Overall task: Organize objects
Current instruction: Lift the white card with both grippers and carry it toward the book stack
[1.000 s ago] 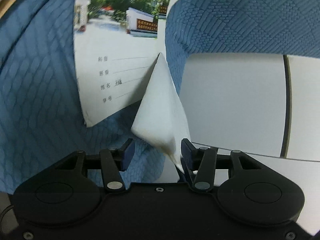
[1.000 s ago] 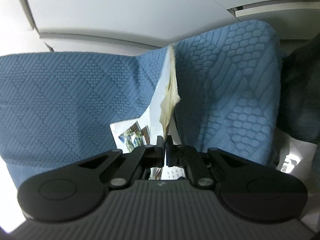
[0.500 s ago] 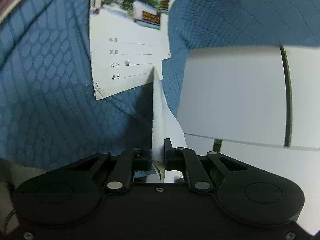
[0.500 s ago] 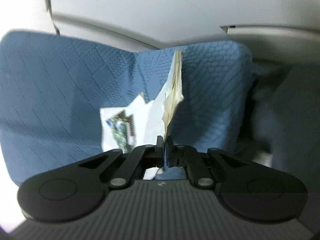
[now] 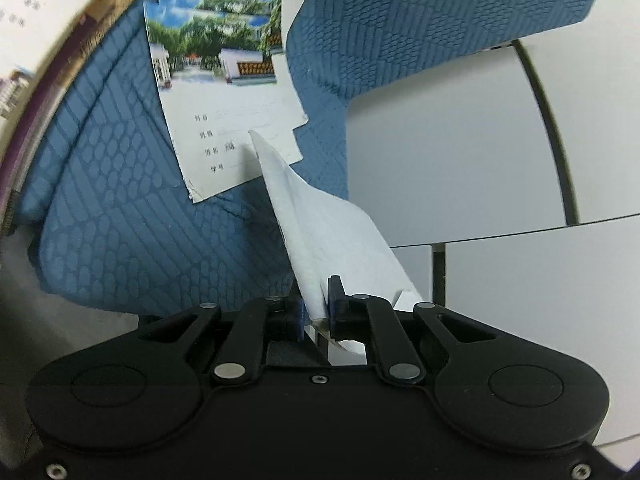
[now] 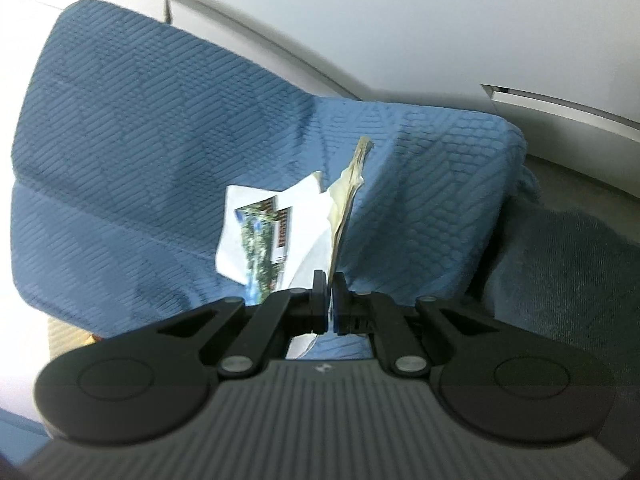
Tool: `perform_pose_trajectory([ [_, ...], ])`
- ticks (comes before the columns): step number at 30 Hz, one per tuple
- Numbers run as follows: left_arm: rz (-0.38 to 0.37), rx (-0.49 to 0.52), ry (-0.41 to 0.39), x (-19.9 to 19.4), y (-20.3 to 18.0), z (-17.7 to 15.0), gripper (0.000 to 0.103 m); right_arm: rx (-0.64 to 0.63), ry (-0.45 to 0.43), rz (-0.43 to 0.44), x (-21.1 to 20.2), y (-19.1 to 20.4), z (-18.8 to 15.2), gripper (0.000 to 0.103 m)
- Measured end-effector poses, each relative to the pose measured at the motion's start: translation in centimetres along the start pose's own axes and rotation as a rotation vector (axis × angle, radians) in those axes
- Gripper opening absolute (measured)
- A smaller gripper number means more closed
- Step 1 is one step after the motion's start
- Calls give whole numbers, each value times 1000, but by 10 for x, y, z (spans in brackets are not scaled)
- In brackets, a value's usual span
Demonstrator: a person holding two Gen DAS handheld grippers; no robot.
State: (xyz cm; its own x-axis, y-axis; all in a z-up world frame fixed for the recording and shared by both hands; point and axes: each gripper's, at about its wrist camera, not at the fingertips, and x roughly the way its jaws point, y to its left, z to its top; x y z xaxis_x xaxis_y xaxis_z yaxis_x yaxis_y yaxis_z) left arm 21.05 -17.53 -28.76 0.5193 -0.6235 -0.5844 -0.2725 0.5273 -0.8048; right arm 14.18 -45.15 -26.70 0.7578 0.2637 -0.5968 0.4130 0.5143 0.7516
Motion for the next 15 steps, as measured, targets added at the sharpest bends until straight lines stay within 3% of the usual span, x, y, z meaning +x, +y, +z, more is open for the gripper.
perform_pose_trajectory([
  [15,37,65,-152,-112,-21,26,12,-124,82,148,0,76,-25,6],
])
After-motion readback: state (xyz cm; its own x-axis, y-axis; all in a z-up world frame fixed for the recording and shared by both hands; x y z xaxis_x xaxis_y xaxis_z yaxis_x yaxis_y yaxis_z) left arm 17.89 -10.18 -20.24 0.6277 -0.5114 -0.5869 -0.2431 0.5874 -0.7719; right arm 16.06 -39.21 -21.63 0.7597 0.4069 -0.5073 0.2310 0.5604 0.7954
